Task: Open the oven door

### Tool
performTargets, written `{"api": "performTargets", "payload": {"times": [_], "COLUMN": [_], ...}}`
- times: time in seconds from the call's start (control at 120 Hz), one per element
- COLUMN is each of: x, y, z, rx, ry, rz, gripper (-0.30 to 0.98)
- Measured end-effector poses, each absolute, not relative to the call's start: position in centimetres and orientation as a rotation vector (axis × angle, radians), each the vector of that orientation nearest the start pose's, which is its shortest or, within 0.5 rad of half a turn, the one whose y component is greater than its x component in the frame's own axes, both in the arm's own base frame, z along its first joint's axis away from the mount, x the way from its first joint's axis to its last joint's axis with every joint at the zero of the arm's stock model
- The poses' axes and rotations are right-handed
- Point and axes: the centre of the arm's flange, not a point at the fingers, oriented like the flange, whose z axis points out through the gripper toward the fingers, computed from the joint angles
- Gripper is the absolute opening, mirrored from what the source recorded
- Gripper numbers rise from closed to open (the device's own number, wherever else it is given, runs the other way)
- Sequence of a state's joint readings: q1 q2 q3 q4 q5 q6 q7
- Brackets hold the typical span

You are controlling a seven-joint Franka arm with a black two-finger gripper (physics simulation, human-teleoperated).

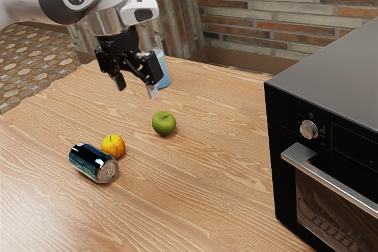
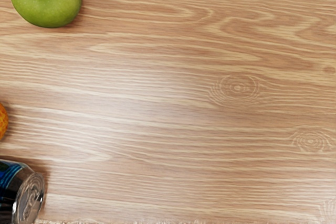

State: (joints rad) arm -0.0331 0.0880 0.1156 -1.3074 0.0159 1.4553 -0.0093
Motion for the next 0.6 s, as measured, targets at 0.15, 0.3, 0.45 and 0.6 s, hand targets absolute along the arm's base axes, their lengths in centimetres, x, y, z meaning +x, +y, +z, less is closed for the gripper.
{"api": "performTargets", "payload": {"times": [0.15, 0.3, 0.45, 0.6], "x": [56.3, 40.4, 22.4, 18.4], "y": [4.9, -10.0, -23.9, -30.0], "z": [69.3, 85.7, 77.8, 75.3], "rx": [-3.119, -3.006, -2.54, -2.017], "ry": [-0.162, 0.676, 1.732, 2.321], "rz": [-0.103, -0.552, -0.612, -0.749], "gripper": [0.69, 0.69, 0.69, 0.69]}}
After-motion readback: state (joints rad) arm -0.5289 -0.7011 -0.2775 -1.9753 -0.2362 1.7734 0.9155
